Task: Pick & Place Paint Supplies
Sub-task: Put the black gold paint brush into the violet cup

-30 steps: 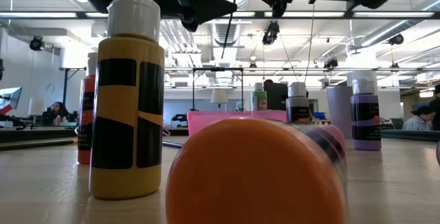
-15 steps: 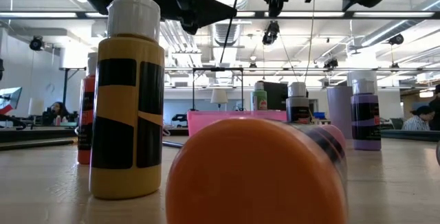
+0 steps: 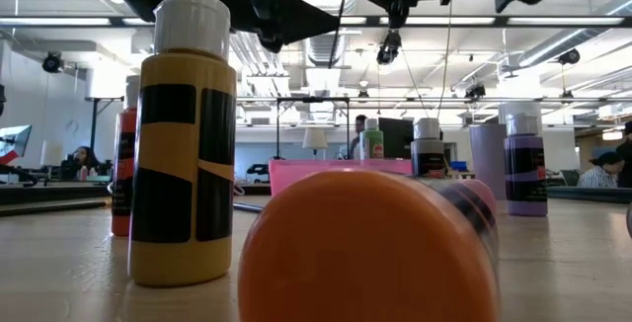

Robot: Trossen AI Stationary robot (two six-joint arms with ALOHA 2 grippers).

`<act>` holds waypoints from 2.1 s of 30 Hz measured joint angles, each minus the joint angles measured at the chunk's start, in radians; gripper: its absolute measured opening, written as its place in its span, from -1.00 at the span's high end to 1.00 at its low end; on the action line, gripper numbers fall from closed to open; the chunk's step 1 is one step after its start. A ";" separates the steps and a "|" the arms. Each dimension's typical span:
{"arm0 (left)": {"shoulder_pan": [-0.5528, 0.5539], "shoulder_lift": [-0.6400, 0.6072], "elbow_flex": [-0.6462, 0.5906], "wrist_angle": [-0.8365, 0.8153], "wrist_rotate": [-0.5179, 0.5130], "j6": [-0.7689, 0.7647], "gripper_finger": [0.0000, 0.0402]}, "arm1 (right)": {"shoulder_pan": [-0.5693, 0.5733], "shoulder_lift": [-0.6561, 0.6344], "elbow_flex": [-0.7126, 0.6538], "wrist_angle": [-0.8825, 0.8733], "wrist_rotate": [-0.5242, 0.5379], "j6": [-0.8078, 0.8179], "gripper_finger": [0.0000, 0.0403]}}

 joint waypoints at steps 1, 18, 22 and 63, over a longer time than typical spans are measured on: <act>0.000 -0.001 0.000 -0.002 -0.003 0.002 0.59 | 0.000 -0.012 0.009 -0.051 0.031 0.000 0.96; 0.000 -0.018 -0.002 -0.110 -0.301 0.075 -0.28 | 0.006 -0.331 0.029 -0.632 0.585 0.051 0.96; 0.000 -0.019 -0.002 -0.106 -0.301 0.073 -0.27 | 0.003 -0.421 0.029 -0.706 0.758 0.055 0.96; 0.000 -0.019 -0.002 -0.114 -0.298 0.062 -0.25 | -0.290 -0.398 -0.015 -0.940 0.936 0.392 0.96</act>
